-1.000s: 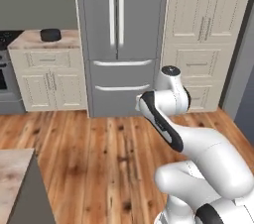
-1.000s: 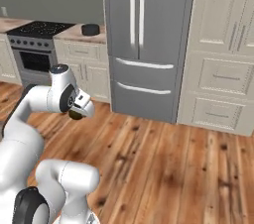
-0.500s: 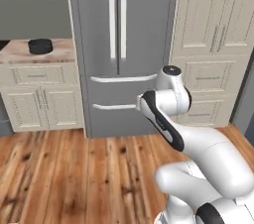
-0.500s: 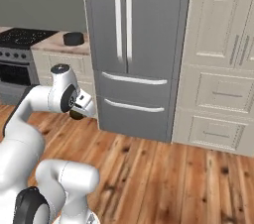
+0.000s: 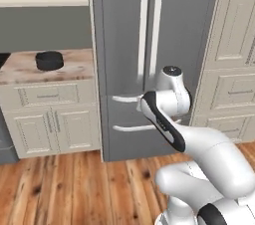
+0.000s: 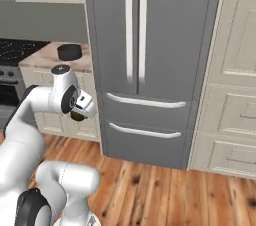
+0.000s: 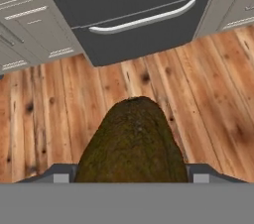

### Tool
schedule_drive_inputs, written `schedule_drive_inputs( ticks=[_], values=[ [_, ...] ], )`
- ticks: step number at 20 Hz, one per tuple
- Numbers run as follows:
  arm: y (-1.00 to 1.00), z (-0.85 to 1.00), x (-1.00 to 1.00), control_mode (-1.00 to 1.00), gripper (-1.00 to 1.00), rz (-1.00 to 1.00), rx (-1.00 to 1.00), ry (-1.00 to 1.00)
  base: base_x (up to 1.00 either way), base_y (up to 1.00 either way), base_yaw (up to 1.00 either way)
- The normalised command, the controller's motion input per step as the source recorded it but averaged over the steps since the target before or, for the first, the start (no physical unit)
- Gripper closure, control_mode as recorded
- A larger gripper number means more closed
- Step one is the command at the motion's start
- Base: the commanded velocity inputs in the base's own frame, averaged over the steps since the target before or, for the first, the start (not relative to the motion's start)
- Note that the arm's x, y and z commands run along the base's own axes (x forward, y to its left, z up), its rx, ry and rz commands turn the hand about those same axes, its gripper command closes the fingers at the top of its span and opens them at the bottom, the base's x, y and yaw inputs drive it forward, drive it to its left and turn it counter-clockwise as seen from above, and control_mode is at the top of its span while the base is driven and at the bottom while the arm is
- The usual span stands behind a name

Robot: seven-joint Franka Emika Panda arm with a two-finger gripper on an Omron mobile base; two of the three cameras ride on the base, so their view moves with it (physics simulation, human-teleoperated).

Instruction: Turn on the sink faucet. Then move the avocado from the counter to the sink. Turn off the sink. Move the vegetable from the sink to the pot next to the stove. Finally move the pot to the front left burner.

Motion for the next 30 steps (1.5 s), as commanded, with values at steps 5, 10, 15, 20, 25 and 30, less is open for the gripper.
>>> schedule_drive_inputs(
  ticks=[5, 10, 15, 20, 25, 30],
  values=[
    [0.00, 0.00, 0.00, 1.00, 1.00, 0.00, 0.00, 0.00, 0.66, 0.99, -0.13],
    [0.00, 0.00, 0.00, 1.00, 1.00, 0.00, 0.00, 0.00, 0.49, 1.00, -0.08],
    [0.00, 0.00, 0.00, 1.00, 1.00, 0.00, 0.00, 0.00, 0.49, 0.97, -0.06],
    [0.00, 0.00, 0.00, 1.00, 1.00, 0.00, 0.00, 0.00, 0.98, 0.45, 0.00],
    [0.00, 0.00, 0.00, 1.00, 1.00, 0.00, 0.00, 0.00, 0.99, 0.55, 0.00],
    [0.00, 0.00, 0.00, 1.00, 1.00, 0.00, 0.00, 0.00, 1.00, 0.35, 0.00]
  ],
)
